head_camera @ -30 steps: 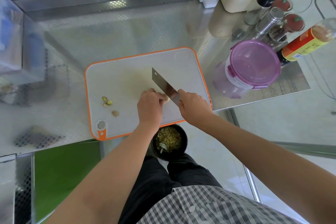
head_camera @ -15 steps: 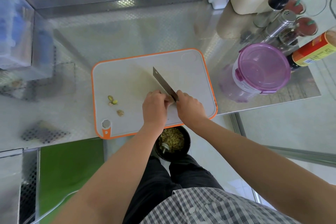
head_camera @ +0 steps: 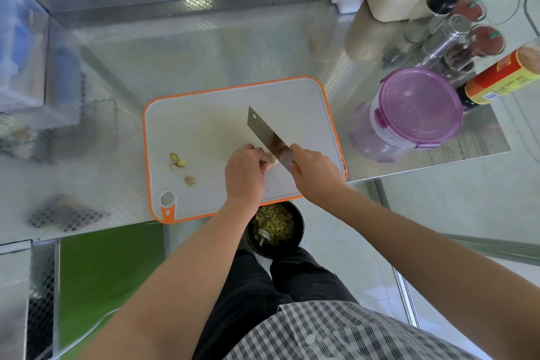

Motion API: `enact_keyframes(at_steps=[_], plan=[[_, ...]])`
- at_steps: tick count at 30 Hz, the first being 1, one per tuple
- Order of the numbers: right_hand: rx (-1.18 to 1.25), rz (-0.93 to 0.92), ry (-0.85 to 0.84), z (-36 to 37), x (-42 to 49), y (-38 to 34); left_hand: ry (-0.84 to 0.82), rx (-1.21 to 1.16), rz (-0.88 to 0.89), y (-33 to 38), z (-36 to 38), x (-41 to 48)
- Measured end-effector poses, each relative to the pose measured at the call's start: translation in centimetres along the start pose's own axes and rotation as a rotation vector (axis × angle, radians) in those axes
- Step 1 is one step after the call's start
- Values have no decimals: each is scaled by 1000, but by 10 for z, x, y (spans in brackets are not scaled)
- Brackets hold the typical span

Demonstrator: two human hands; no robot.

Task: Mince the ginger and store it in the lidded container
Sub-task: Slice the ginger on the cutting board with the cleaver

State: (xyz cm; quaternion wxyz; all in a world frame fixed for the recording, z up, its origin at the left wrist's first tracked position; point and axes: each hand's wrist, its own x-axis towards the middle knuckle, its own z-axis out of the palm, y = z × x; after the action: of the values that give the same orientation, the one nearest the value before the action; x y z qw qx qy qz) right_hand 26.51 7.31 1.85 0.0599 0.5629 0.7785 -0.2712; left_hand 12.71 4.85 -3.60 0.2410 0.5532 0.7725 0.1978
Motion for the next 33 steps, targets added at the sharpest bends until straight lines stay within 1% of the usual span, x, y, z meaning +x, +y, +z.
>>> enact_keyframes(at_steps=[14,21,24,27,29,33], plan=[[-78,63,-34,9,5,-8,4,-13,11,2,-1,1],[-46,62,-6,27,20,-8,8,-37,27,-1,0,1],[31,61,-15,24,21,-2,-1,-19,10,-3,1,2],[96,32,32,12,18,2,-17,-25,4,-3,1,2],[85,3,46,3,13,1,-12,-26,9,-3,0,3],[-7,-9,-26,-4,2,-3,2,-6,13,-3,-1,3]])
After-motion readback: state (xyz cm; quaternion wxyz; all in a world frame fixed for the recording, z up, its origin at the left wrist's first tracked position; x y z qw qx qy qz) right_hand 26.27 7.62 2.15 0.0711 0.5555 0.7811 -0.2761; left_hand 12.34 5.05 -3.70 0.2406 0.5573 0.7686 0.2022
